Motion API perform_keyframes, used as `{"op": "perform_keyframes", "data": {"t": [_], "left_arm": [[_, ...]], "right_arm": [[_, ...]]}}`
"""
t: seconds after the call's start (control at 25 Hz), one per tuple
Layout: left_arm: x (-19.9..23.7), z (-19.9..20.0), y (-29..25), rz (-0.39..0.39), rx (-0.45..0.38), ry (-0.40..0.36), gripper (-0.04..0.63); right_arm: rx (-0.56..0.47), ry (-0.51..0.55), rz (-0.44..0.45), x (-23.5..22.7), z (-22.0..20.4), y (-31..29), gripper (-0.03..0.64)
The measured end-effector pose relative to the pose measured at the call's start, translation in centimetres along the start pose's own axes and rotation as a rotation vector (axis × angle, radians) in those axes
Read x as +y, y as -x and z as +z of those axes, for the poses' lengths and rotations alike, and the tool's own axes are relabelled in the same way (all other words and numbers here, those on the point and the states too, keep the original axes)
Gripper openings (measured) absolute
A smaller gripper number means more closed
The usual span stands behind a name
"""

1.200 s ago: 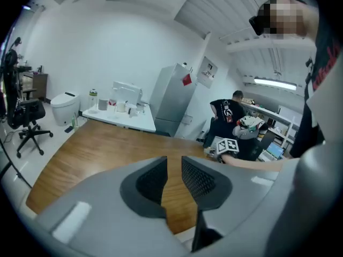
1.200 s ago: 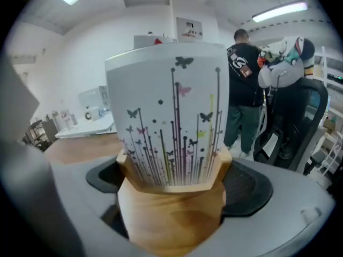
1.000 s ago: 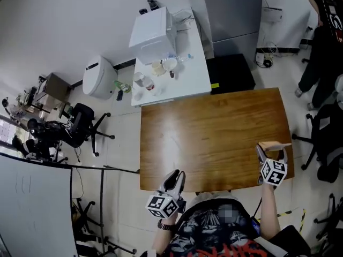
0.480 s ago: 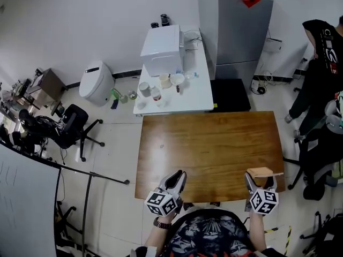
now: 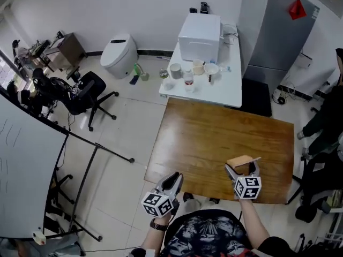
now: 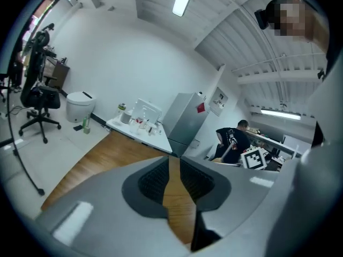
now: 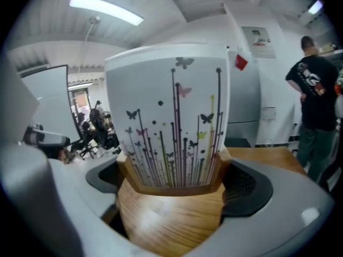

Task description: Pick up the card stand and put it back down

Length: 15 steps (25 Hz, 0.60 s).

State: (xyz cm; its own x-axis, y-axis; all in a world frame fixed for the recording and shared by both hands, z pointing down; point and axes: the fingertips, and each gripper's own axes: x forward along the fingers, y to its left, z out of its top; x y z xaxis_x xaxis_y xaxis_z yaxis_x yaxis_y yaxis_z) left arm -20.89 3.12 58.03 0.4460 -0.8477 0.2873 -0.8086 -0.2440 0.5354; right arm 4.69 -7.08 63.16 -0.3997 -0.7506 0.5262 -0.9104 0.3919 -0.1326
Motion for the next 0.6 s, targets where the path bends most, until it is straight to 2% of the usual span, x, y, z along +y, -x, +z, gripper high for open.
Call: {"op": "perform_keyframes", "data": {"t": [0.12, 0.24, 0.4, 0.52, 0.6], "left_arm": [[1.5, -1.0, 3.7, 0.077, -0.006, 0.047, 0.06], [3.6, -3.4, 7.3, 0.195, -0.006, 0.11, 0.06], [5.8, -5.8, 11.1, 0.325, -0.01, 0.208, 0.057], [6.2, -5.6, 12.7, 0.379, -0.056, 0.225, 0.044], [5.9, -5.7, 13.0, 0.379, -0.053, 0.226, 0.04]], "right_arm": [[0.089, 0.135, 0.107, 5.3, -3.2, -8.7, 0.549], [0.186, 0.199, 0.179, 9.0, -7.2, -17.2, 0.548], [0.25, 0.231, 0.195, 11.9, -11.0, -24.9, 0.548], [0.276, 0.247, 0.202, 13.4, -12.1, -27.9, 0.552], [0.28, 0.163, 0.238, 13.9, -12.1, -26.9, 0.563]]}}
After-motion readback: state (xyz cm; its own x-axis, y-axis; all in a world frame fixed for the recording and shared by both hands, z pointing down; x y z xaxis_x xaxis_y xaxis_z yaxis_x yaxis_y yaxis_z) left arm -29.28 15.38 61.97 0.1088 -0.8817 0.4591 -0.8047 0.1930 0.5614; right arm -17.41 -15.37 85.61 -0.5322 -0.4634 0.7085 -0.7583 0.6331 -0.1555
